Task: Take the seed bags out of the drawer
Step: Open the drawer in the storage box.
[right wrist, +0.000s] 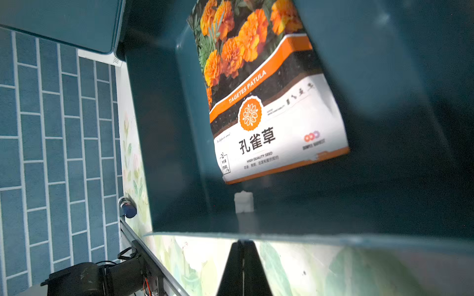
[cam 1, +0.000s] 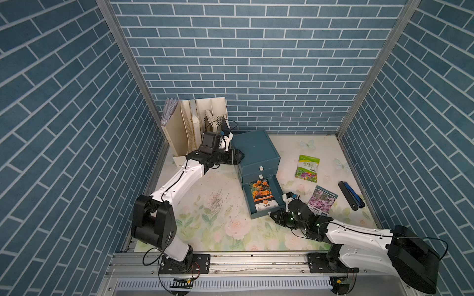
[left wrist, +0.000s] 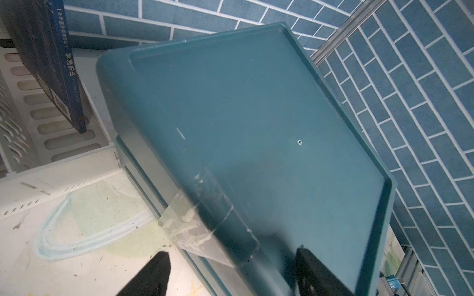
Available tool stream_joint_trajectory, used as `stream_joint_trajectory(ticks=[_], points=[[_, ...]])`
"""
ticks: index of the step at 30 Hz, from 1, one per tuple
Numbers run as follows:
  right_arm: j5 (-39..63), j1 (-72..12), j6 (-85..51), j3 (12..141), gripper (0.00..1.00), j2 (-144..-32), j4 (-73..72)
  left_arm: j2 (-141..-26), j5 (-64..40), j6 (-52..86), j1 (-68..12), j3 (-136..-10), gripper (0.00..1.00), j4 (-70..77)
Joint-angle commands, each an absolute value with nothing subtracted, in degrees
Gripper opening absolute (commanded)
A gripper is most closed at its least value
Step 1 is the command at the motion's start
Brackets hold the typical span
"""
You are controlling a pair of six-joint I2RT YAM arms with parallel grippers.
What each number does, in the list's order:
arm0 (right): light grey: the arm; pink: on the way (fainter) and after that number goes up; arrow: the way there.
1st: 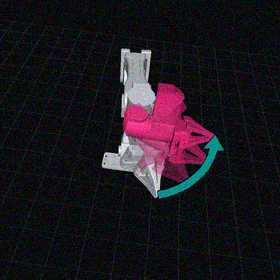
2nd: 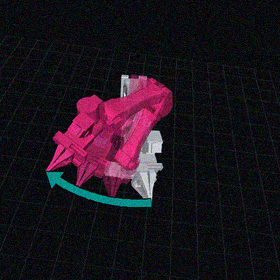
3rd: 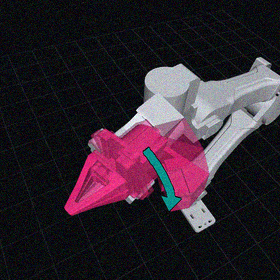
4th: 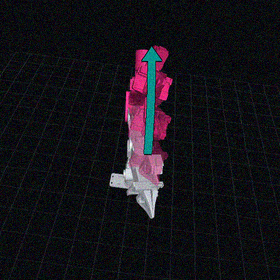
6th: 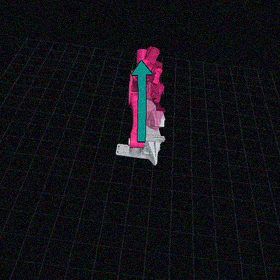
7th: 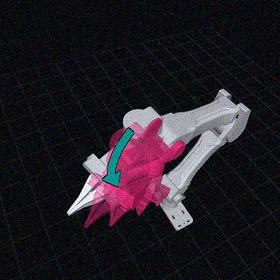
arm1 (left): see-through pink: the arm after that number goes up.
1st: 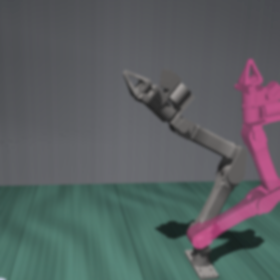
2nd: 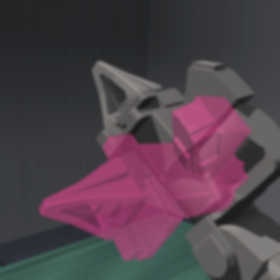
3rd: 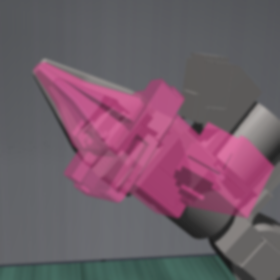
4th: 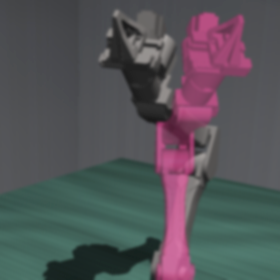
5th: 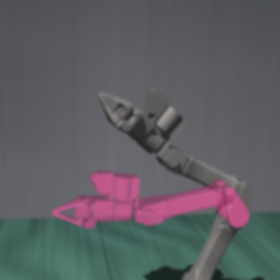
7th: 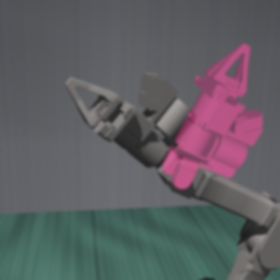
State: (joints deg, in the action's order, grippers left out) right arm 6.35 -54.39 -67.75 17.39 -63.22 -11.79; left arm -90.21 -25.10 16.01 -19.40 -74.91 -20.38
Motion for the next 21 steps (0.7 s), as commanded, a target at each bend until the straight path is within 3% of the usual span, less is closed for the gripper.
stream_joint_trajectory(ticks=[1, 5, 10, 21], points=[[6.42, -54.84, -68.96, 16.96, 0.00, -62.08, -10.48, -91.93, -20.95, 13.71, -18.66, -71.59, 0.80, -30.79], [6.24, -54.85, -68.69, 17.35, 0.00, -61.99, -9.65, -92.06, -20.94, 13.71, -18.64, -71.81, 0.80, -30.94], [6.40, -54.85, -67.84, 18.68, 0.33, -61.59, -7.53, -92.08, -20.99, 13.62, -18.64, -71.98, 0.80, -31.11], [7.16, -54.82, -59.61, 30.28, 0.63, -56.99, 10.68, -92.01, -21.00, 13.53, -18.65, -72.16, 0.80, -31.38]])
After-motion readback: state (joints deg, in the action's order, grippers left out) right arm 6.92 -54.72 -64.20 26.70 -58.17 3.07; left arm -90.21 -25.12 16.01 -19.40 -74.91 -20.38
